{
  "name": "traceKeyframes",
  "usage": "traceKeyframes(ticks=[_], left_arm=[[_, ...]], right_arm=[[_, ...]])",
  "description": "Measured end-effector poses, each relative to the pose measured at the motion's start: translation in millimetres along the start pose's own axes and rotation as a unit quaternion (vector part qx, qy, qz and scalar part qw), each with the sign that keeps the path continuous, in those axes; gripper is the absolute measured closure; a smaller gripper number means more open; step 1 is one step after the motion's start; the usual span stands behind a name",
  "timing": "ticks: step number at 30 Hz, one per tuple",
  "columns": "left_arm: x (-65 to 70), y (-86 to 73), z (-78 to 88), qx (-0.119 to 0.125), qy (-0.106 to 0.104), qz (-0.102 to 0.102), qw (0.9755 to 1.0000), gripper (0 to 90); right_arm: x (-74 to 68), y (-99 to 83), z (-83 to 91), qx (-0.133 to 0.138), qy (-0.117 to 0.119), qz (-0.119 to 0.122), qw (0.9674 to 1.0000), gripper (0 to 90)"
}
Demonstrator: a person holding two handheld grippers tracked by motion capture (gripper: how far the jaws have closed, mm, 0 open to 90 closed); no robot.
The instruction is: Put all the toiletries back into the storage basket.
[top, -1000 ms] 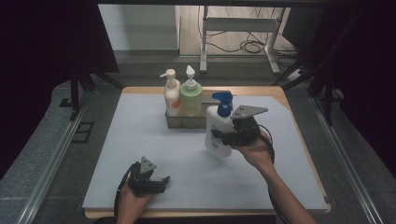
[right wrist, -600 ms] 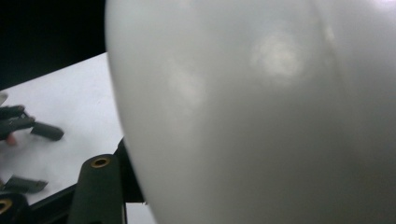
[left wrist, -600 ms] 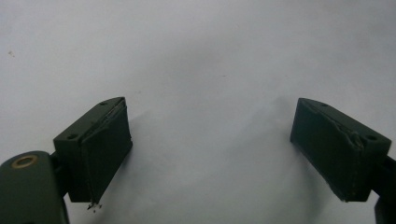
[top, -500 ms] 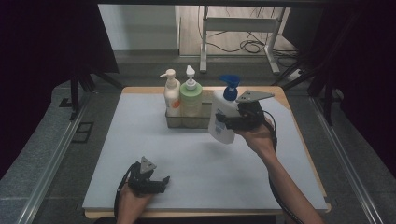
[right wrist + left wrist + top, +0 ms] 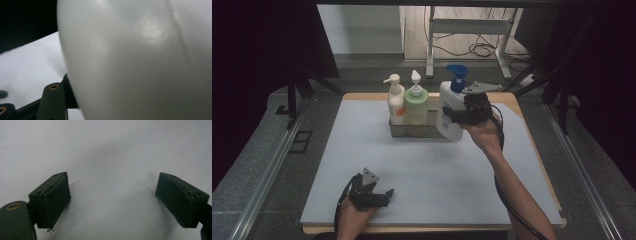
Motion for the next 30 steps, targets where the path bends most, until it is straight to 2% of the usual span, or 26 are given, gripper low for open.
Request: traceKeyframes(ticks=[7, 12, 17, 23, 30], left_arm=[[0.1, 0.0, 0.0, 0.0, 0.0, 0.0, 1.0, 11.7], [0.0, -0.1, 0.0, 0.0, 0.0, 0.0, 1.0, 11.7], [0.0, 0.0, 0.0, 0.0, 0.0, 0.0, 1.0, 11.7], [0.1, 0.0, -0.1, 0.001, 0.0, 0.001, 1.0, 11.7], [0.1, 0.0, 0.0, 0.0, 0.0, 0.0, 1.0, 11.7]], right_arm=[[2.9, 10.0, -10.8, 0.014, -0.005, -0.005, 0.9999, 37.2], [5.8, 16.7, -18.0, 0.016, -0.019, -0.005, 0.9997, 37.2], [13.2, 22.0, -24.6, 0.019, -0.033, -0.015, 0.9992, 37.3], [19.4, 26.1, -33.7, 0.025, -0.044, -0.023, 0.9984, 37.2], [23.1, 27.5, -47.0, 0.029, -0.055, -0.021, 0.9978, 37.3]])
Point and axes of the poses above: each handheld gripper's, and its own axes: z roughly backward along the jaws, y roughly out of its top, x roughly to its right, the point moved 3 cm from there along -z, roughly forward along the jaws, and after that the axes turned 15 degrees about -z, right-handed, at the moved point
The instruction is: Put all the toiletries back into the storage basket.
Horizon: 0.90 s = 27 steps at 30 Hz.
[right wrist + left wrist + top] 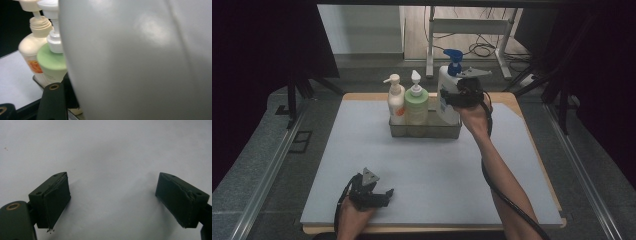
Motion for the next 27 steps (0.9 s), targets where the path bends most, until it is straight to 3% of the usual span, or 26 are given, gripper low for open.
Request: traceKeyframes(ticks=[11, 27], left_arm=[[-0.1, -0.2, 0.3, -0.002, -0.001, -0.001, 1.0, 11.7], [-0.2, -0.2, 0.4, -0.003, -0.001, -0.002, 1.0, 11.7]], right_arm=[[3.7, -1.5, -20.1, 0.002, -0.012, -0.008, 0.9999, 37.3], [9.7, -23.7, -45.5, -0.023, -0.028, -0.018, 0.9992, 37.3]])
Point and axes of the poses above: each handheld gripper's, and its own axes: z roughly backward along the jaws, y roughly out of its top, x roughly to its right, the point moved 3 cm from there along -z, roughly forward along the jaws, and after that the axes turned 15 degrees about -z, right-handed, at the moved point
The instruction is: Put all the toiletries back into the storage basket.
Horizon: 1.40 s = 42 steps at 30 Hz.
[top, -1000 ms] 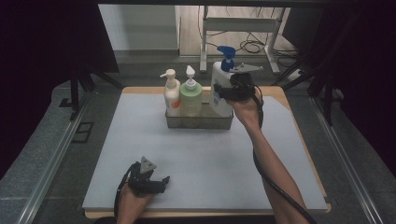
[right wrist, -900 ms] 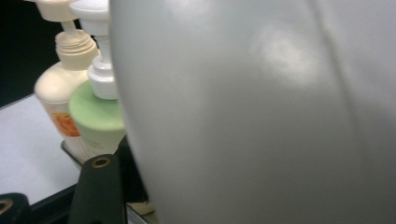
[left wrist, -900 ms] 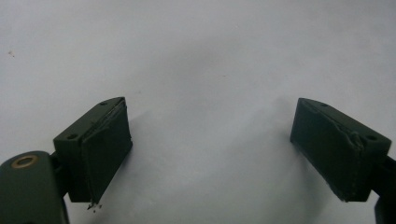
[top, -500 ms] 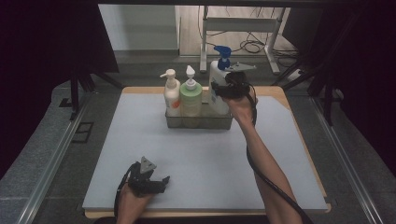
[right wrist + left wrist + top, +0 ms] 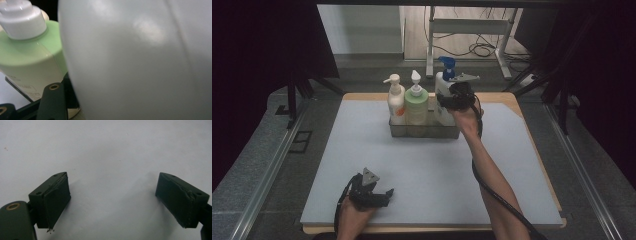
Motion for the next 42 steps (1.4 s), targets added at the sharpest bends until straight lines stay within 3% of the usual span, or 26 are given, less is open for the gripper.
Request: traceKeyframes(ticks=[28, 37, 42], left_arm=[[0.1, 0.0, 0.1, 0.0, 0.0, 0.0, 1.0, 11.7], [0.1, 0.0, 0.1, 0.0, 0.0, 0.0, 1.0, 11.7], [0.1, 0.0, 0.1, -0.001, 0.0, 0.0, 1.0, 11.7]], right_arm=[[1.7, -33.2, -19.7, -0.041, -0.004, -0.019, 0.999, 37.3], [2.4, -32.3, -20.4, -0.049, 0.002, -0.019, 0.9986, 36.7], [5.9, -31.6, -21.2, -0.051, 0.009, -0.031, 0.9982, 36.0]])
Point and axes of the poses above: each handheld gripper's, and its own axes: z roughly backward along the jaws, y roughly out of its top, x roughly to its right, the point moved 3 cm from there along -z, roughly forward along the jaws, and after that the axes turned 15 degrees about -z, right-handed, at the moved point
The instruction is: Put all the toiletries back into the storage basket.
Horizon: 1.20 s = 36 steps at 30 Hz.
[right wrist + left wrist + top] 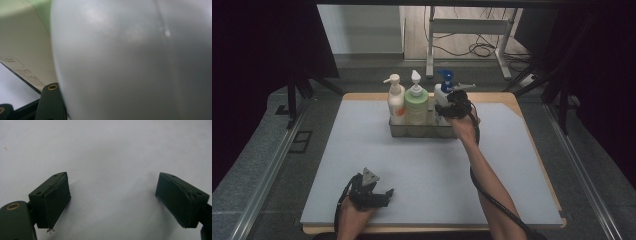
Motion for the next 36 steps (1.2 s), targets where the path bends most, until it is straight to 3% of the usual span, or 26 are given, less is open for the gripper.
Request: traceKeyframes(ticks=[5, 17, 32, 36], left_arm=[[0.0, 0.0, 0.0, 0.0, 0.0, 0.0, 1.0, 11.7], [0.0, 0.0, 0.0, 0.0, 0.0, 0.0, 1.0, 11.7], [0.0, 0.0, -0.2, 0.001, 0.0, 0.0, 1.0, 11.7], [0.0, -0.1, -0.1, 0.001, 0.0, 0.0, 1.0, 11.7]], right_arm=[[3.0, 0.2, -0.7, 0.004, 0.012, -0.011, 0.9999, 32.9], [2.1, -1.4, 3.2, -0.002, 0.004, 0.025, 0.9997, 14.3], [13.7, -15.7, 28.8, -0.034, 0.034, 0.043, 0.998, 13.6], [16.4, -22.4, 34.7, -0.042, 0.043, 0.046, 0.9971, 18.4]])
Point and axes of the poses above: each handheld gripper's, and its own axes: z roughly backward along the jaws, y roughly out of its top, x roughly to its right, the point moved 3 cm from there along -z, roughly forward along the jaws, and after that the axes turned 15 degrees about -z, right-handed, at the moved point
